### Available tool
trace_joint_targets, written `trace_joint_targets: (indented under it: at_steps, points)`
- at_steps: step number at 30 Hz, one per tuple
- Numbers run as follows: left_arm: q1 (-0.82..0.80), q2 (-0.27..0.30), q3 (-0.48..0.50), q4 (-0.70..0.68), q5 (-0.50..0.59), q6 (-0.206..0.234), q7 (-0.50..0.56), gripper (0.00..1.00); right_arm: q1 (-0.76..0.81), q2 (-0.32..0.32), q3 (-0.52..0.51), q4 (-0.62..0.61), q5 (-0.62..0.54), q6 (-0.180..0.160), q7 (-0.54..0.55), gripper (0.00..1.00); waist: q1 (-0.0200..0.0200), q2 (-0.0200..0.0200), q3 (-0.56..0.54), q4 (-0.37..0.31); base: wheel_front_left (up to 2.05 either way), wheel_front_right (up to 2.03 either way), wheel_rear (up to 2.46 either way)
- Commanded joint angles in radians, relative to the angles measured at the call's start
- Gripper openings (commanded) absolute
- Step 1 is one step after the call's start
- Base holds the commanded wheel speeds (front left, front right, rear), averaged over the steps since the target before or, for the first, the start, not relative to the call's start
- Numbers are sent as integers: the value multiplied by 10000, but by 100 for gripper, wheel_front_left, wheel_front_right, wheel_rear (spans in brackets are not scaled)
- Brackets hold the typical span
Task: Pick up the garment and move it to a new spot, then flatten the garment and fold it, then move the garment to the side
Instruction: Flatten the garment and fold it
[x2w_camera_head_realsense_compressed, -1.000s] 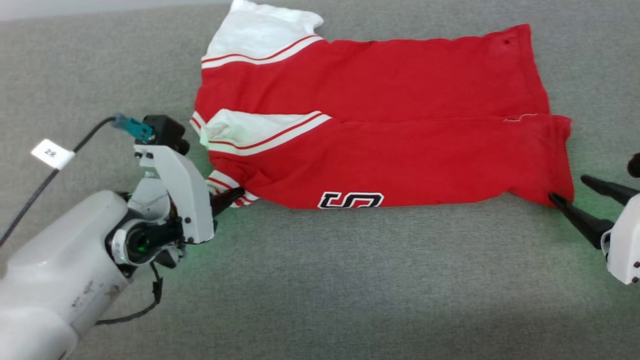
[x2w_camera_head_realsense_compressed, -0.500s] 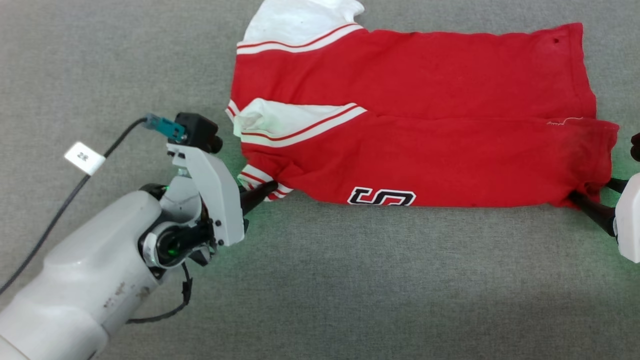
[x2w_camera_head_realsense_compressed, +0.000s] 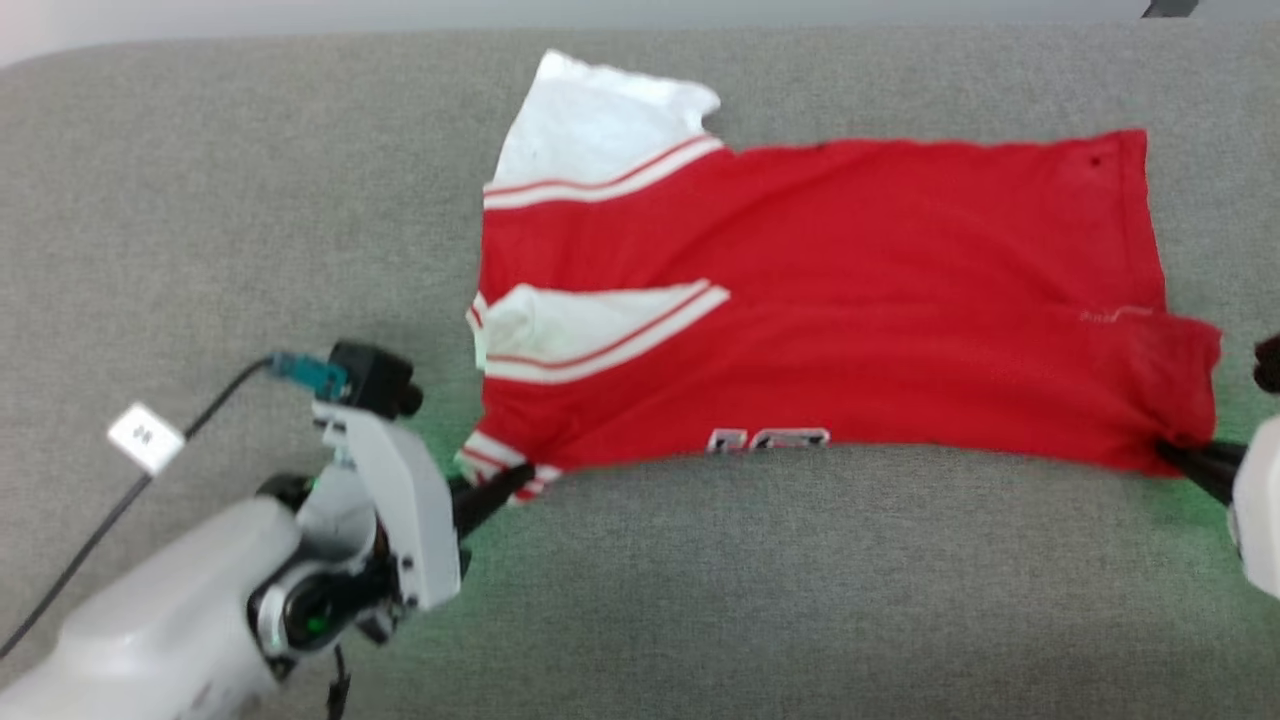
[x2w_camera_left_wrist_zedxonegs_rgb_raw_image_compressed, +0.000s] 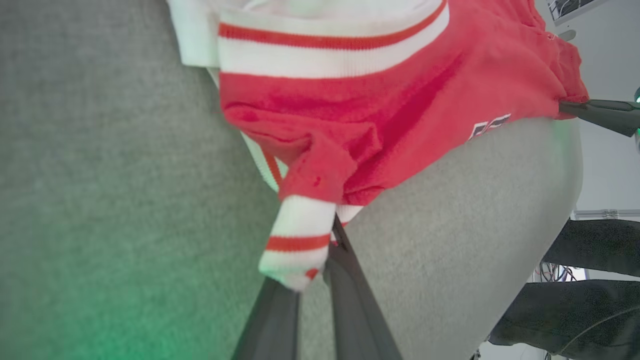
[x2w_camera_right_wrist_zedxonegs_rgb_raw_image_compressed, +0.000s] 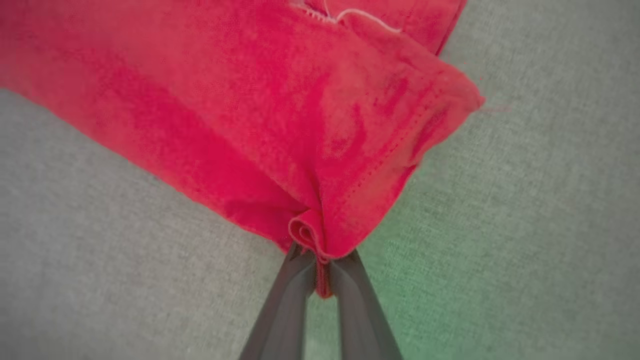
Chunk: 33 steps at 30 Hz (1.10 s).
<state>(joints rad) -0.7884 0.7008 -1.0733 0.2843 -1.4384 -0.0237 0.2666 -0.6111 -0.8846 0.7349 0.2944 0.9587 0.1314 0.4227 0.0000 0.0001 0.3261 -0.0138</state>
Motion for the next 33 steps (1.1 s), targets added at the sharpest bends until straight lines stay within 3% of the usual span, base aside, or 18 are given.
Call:
trace_joint_targets:
  at_steps: [1, 9, 14, 15, 16, 17, 18, 25, 27, 29, 33]
  points:
    - [457, 307, -70, -502, 44, 235, -124, 0, 423, -294, 11, -192, 194, -16, 61, 0, 0, -1, -77, 60, 0, 0, 0]
    - [1657, 1506, -54, -2913, -154, 1247, -576, 0, 1932, -1414, -431, -1280, 661, -18, -29, 0, 0, -1, -18, 253, 0, 0, 0]
    - [2127, 1838, 31, -3790, -234, 1696, -974, 2, 2501, -1483, -987, -1729, 559, -16, -375, 4, 0, -1, 39, 228, 0, 0, 0]
    - [2169, 1843, 118, -3849, -223, 1775, -1164, 39, 2544, -1434, -1127, -1768, 437, -16, -564, 38, 0, -1, 47, 227, 0, 0, 0]
    - [2217, 1854, 171, -3867, -216, 1832, -1293, 55, 2589, -1362, -1254, -1801, 352, -16, -757, 91, 0, -1, 52, 223, 0, 0, 0]
    - [2264, 1859, 184, -3908, -160, 1856, -1408, 86, 2684, -1292, -1391, -1846, 235, -16, -961, 100, 0, -1, 49, 225, 0, 0, 0]
    - [2297, 1880, 247, -3927, -118, 1905, -1556, 100, 2789, -1233, -1541, -1848, 132, -16, -1155, 100, 0, -1, 44, 231, 0, 0, 0]
    - [2285, 2191, 1034, -4100, 267, 2175, -3100, 100, 3245, -675, -3174, -2051, -979, -16, -3011, 100, 0, -1, 74, 137, 0, 0, 0]
    - [2170, 2107, 1335, -3937, 571, 2271, -3856, 100, 3243, -223, -3805, -2086, -1489, -16, -3745, 100, 0, -1, 95, 30, 0, 0, 0]
    - [2011, 1836, 1525, -3756, 820, 2052, -4432, 100, 3188, 412, -4299, -2135, -1958, -16, -4372, 100, 0, -1, 113, -96, 0, 0, 0]
    - [1510, 1669, 1784, -2872, 1232, 1768, -4804, 100, 2924, 1433, -4979, -2159, -2606, -16, -5254, 100, 0, -1, 160, -354, 0, 0, 0]
